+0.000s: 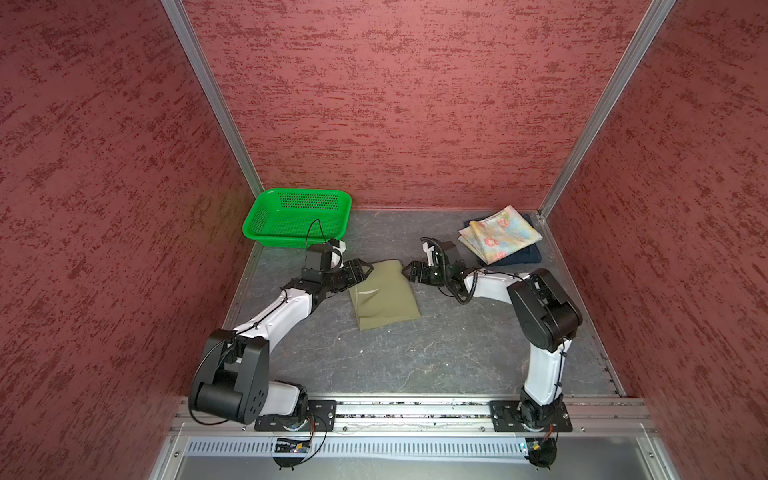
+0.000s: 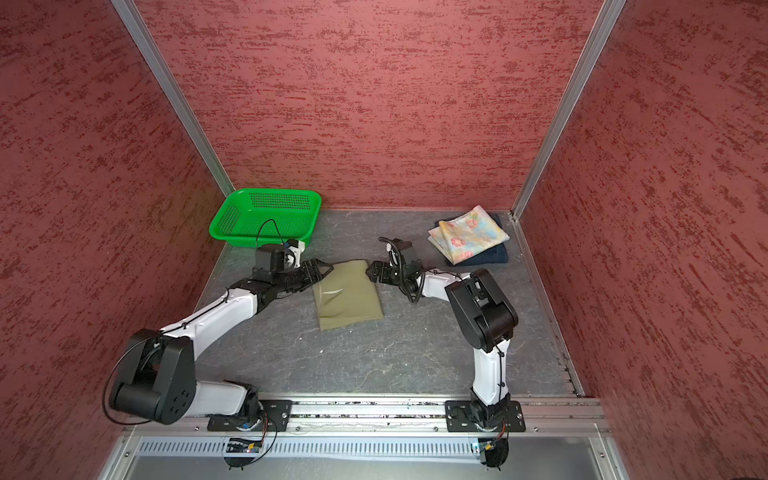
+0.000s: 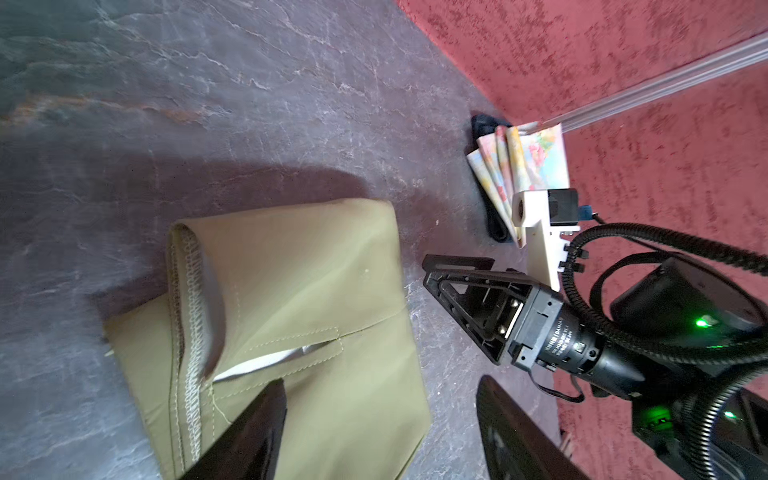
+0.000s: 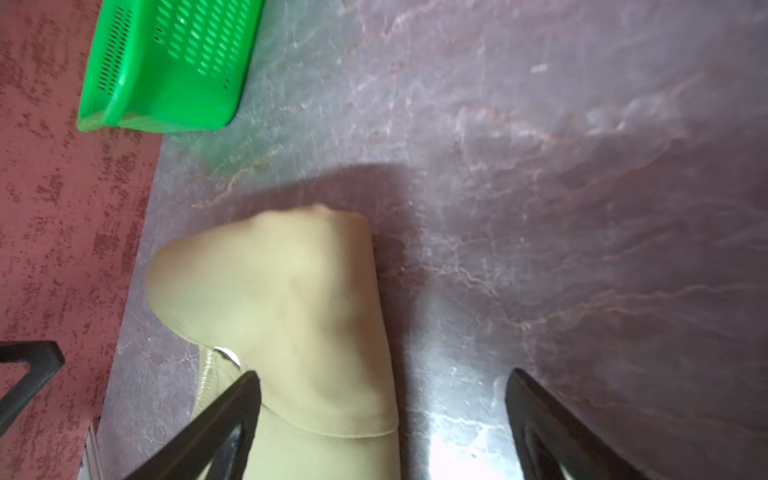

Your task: Fold and stack the skirts

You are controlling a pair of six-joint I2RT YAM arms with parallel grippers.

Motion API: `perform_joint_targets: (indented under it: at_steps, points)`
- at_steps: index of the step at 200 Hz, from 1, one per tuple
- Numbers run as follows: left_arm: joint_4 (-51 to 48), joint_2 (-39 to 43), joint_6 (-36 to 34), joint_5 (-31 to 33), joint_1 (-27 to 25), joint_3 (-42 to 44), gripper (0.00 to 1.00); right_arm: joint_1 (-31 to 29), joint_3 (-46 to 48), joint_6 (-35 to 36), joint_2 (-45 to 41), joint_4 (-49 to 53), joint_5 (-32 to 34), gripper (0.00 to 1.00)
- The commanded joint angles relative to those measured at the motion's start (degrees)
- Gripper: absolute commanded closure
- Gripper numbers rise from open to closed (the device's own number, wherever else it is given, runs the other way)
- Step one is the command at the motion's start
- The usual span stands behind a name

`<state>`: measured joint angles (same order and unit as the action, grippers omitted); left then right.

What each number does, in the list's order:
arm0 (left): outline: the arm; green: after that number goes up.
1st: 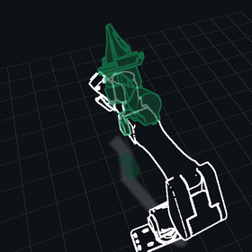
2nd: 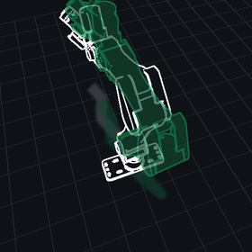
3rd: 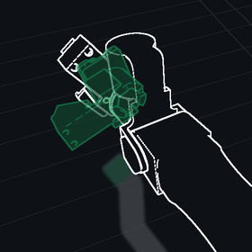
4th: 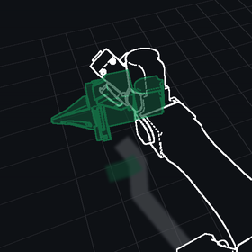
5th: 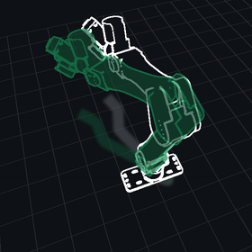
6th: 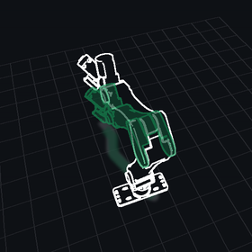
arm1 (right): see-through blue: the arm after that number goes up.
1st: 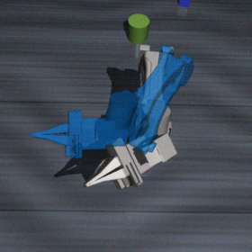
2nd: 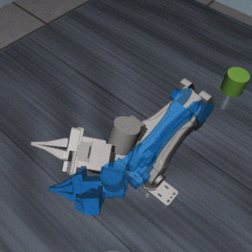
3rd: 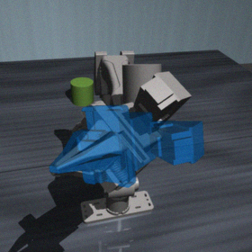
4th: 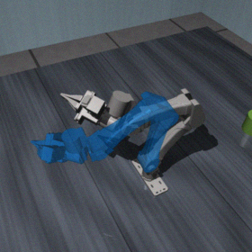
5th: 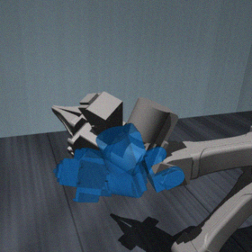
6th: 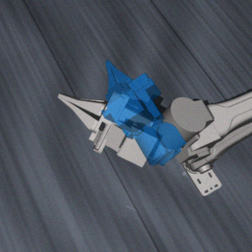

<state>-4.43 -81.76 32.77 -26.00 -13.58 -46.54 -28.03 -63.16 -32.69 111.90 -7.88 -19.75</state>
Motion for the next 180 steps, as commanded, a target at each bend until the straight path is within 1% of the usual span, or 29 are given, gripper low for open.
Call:
perform_joint_targets:
  at_steps: [1,22,36,57,67,77,94,108,125,143,154,162,175,180]
  points:
    - [-4.34,-4.86,-2.94,3.87,-1.44,-2.31,0.29,-0.10,-0.20,-1.05,1.86,-2.49,-2.38,0.07]
    - [-6.81,-8.49,-4.63,7.45,-1.12,-3.46,0.32,-0.09,-0.81,-1.07,3.26,-2.34,-3.60,0.07]
    - [-8.40,-10.77,-6.12,11.12,-0.26,-3.59,0.35,-0.09,-1.54,-0.59,4.19,-1.58,-4.46,0.07]
    - [-7.41,-14.92,-7.11,10.72,2.06,-3.47,0.39,-0.09,-2.45,0.24,5.61,-0.29,-5.32,0.06]
    - [-6.74,-16.76,-7.11,10.41,2.37,-3.61,0.42,-0.12,-2.87,0.65,6.36,0.43,-5.73,0.06]
    - [-6.53,-18.62,-7.13,10.62,2.17,-4.03,0.49,-0.09,-3.41,0.93,7.33,0.98,-6.53,0.06]
    - [-6.29,-21.11,-6.85,10.87,2.06,-4.29,0.57,-0.18,-4.95,1.38,9.34,2.47,-8.02,0.06]
    - [-6.07,-22.59,-6.42,10.34,1.95,-4.42,0.70,-0.20,-6.04,1.62,10.78,4.16,-8.53,0.06]
    - [-7.50,-23.93,-6.33,11.44,1.47,-5.36,0.80,-0.23,-6.11,1.69,11.97,5.14,-8.87,0.06]
    - [-7.48,-24.81,-5.75,11.31,1.30,-5.56,0.88,-0.35,-5.31,0.54,13.63,3.76,-11.05,0.06]
    - [-7.48,-25.41,-5.77,10.96,1.15,-5.75,0.96,-0.44,-4.17,-0.86,14.79,1.16,-12.59,0.06]
    - [-7.49,-25.91,-5.70,10.94,0.95,-5.92,1.00,-0.53,-3.63,-1.68,15.58,-0.56,-13.35,0.07]
    - [-7.33,-26.50,-5.60,10.89,0.69,-6.10,1.00,-0.71,-2.64,-3.22,16.82,-4.10,-14.17,0.09]
    - [-7.31,-26.63,-5.41,10.79,0.58,-6.17,1.00,-0.72,-2.35,-4.03,17.13,-5.70,-14.34,0.11]
